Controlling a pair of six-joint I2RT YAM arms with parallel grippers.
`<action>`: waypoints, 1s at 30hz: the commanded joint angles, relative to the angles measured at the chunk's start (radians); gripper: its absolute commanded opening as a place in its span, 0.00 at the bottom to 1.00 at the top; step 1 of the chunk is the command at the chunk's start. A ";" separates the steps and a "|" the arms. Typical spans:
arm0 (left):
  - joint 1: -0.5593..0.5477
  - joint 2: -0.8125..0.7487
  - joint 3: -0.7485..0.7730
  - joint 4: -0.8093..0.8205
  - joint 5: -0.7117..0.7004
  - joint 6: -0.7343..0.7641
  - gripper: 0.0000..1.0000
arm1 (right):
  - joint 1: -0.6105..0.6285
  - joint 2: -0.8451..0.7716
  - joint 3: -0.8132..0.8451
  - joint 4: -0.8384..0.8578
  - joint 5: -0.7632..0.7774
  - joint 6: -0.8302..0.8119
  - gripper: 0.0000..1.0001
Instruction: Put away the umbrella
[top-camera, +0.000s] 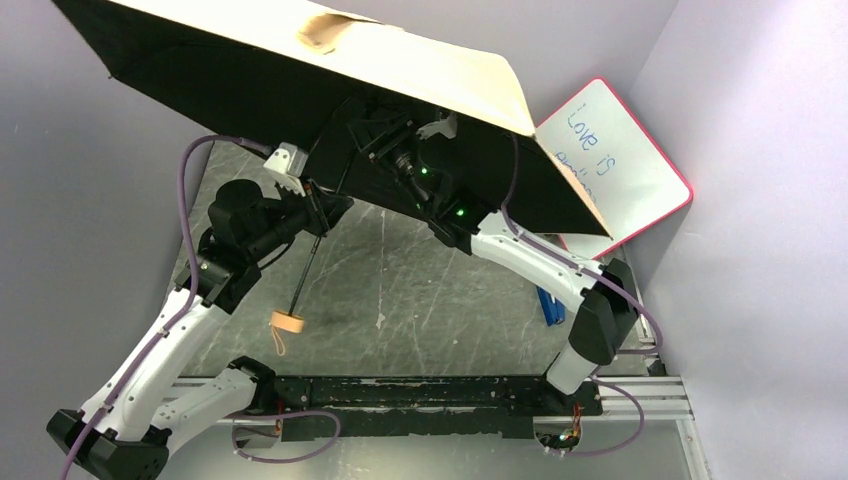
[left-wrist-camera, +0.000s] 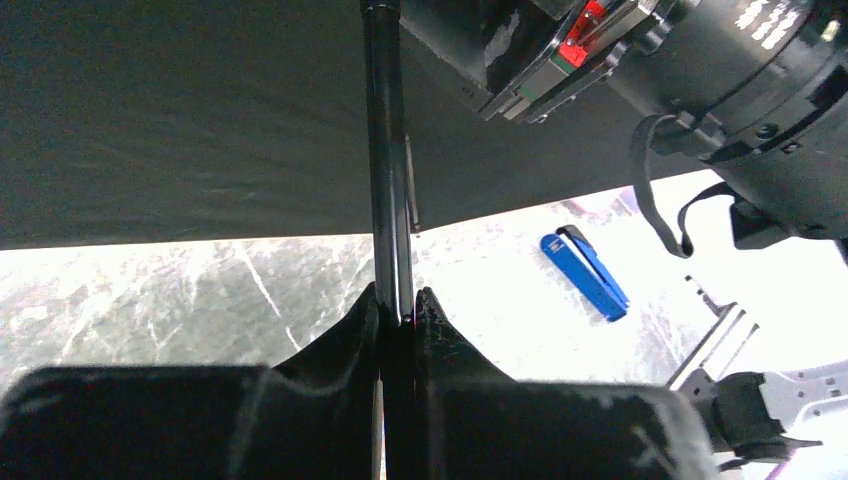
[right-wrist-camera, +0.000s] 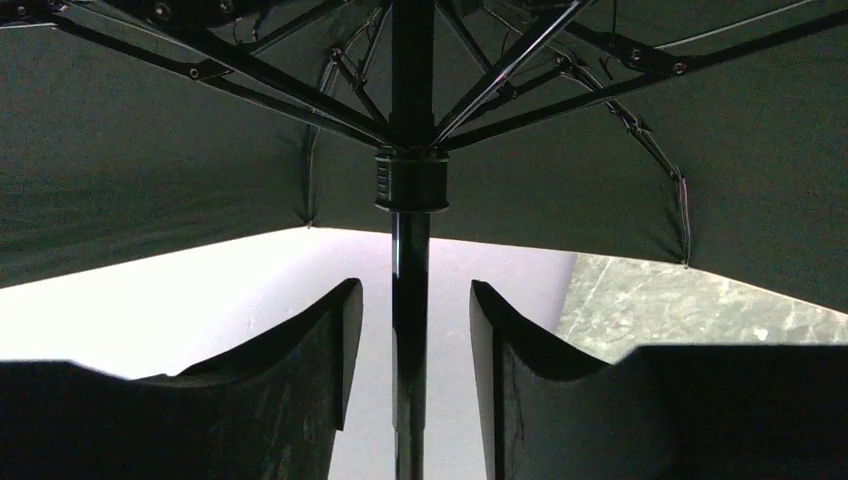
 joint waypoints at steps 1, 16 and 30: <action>-0.013 -0.001 0.061 -0.040 -0.040 0.097 0.05 | 0.011 0.031 0.064 -0.123 0.057 -0.041 0.48; -0.015 -0.038 0.030 -0.019 -0.004 0.074 0.44 | 0.006 0.014 -0.036 0.147 -0.137 -0.178 0.00; -0.015 -0.043 -0.003 0.008 0.023 0.065 0.73 | 0.006 -0.061 0.005 0.033 -0.196 -0.389 0.00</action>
